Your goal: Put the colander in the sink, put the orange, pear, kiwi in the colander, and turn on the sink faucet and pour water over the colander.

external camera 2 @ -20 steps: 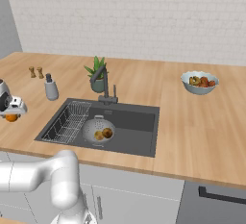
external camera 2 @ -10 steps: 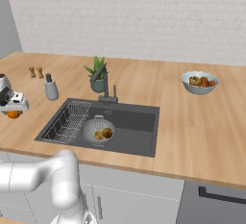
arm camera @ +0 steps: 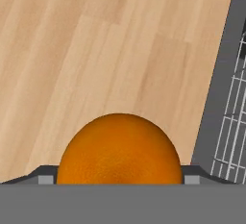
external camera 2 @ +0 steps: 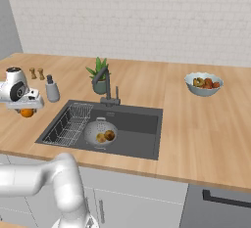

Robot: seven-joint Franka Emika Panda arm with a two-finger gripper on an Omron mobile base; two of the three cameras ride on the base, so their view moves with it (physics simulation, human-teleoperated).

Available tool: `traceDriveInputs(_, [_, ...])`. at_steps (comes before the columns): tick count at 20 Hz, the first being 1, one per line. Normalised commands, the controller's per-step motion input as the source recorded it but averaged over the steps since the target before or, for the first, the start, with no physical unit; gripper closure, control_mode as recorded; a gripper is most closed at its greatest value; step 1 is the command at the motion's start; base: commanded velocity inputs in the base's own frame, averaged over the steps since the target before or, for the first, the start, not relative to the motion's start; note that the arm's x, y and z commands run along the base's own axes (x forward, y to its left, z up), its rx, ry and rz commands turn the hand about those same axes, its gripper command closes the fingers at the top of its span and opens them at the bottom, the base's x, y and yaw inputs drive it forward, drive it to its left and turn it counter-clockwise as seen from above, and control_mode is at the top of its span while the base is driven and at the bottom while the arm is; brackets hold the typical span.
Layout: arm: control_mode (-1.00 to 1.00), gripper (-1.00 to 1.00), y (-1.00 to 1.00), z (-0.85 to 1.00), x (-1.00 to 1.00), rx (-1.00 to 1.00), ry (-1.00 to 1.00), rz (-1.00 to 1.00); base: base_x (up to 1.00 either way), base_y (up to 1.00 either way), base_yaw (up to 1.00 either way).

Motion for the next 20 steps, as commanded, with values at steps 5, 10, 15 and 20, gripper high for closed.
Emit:
traceDriveInputs(5, [-1.00, 1.00, -1.00, 0.18, -0.17, 0.00, 0.04, 0.00, 0.00, 0.00, 0.00])
traceDriveInputs(10, [-1.00, 1.00, -1.00, 0.20, -0.06, 0.00, 0.05, 0.00, 0.00, 0.00, 0.00])
traceDriveInputs(15, [-1.00, 1.00, -1.00, 0.16, 0.00, 0.00, 0.06, 0.00, 0.00, 0.00, 0.00])
traceDriveInputs(20, [-1.00, 1.00, -0.96, 0.02, 0.00, 0.00, 0.04, 0.00, 0.00, 0.00, 0.00])
